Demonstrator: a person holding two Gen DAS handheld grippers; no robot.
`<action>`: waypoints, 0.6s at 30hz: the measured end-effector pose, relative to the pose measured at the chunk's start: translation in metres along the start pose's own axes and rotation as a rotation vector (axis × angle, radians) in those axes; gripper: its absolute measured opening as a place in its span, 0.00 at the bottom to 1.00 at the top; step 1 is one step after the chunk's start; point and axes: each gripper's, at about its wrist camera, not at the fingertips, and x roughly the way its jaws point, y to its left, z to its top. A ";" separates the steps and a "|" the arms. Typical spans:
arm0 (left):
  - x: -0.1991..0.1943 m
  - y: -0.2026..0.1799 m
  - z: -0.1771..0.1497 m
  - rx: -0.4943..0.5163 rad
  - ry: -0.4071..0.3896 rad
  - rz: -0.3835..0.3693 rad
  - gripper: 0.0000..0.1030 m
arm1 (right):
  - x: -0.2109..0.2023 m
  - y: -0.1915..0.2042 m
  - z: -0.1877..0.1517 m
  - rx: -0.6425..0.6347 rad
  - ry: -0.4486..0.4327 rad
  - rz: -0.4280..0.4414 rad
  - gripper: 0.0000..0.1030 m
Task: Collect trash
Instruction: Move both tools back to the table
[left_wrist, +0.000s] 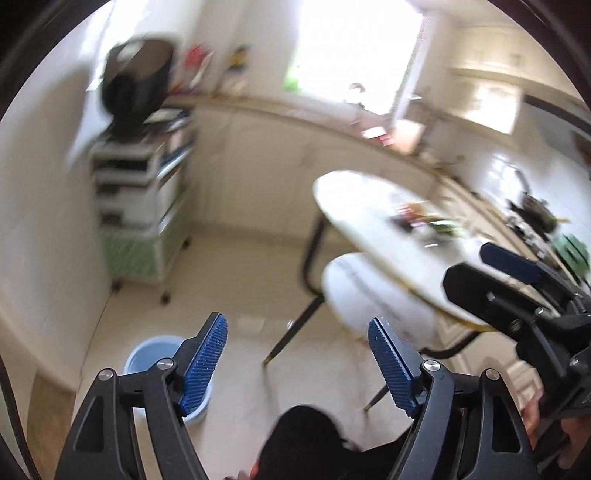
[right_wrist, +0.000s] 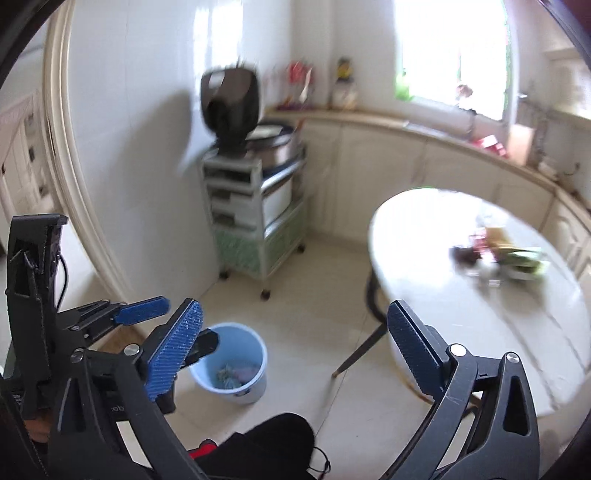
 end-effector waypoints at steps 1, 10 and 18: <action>-0.007 -0.015 -0.001 0.030 -0.015 -0.018 0.78 | -0.014 -0.006 -0.001 0.006 -0.017 -0.021 0.99; -0.055 -0.118 -0.010 0.253 -0.113 -0.165 0.92 | -0.122 -0.070 -0.017 0.096 -0.105 -0.103 1.00; -0.044 -0.148 0.019 0.294 -0.160 -0.214 0.92 | -0.171 -0.105 -0.021 0.186 -0.211 -0.086 1.00</action>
